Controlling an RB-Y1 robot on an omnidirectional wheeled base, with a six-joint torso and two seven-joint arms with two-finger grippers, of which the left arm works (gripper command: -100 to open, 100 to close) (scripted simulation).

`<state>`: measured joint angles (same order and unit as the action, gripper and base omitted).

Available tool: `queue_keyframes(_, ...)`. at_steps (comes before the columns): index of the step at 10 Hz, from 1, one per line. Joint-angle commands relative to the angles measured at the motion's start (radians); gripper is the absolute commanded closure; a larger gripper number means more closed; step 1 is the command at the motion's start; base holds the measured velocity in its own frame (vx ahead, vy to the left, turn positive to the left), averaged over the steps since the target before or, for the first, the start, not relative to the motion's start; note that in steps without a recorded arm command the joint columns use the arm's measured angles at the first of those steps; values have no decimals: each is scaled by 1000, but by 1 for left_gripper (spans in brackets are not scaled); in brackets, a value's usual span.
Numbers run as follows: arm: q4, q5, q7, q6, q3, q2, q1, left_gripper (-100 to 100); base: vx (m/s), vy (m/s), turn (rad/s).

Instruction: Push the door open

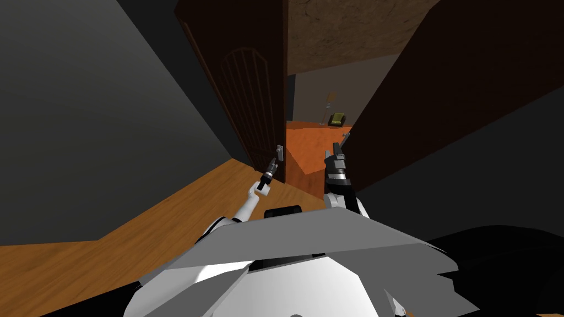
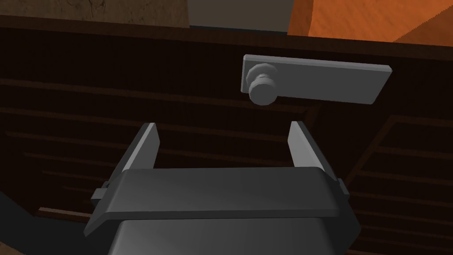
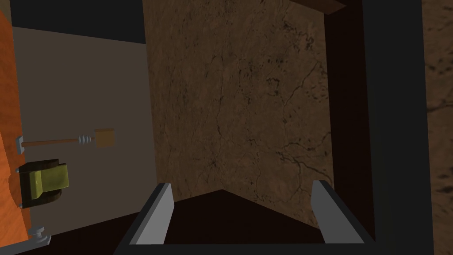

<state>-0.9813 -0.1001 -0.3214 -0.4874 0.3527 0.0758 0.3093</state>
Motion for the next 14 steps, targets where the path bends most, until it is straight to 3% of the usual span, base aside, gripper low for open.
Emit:
queue_keyframes(1, 38, -6, -6, 9, 13, -3, 26, -100, 122, 99, -41)
queue_keyframes(2, 71, -10, -10, 11, 21, -6, 46, -100, 150, 141, -37)
queue_keyframes(8, 171, -23, -21, 19, 45, -19, 107, -100, 103, 78, -21)
queue_keyframes(11, 206, -27, -25, 21, 53, -25, 129, -100, 90, 68, -15)
queue_keyframes(14, 201, -25, -19, 21, 46, -15, 123, -100, 109, -30, -20)
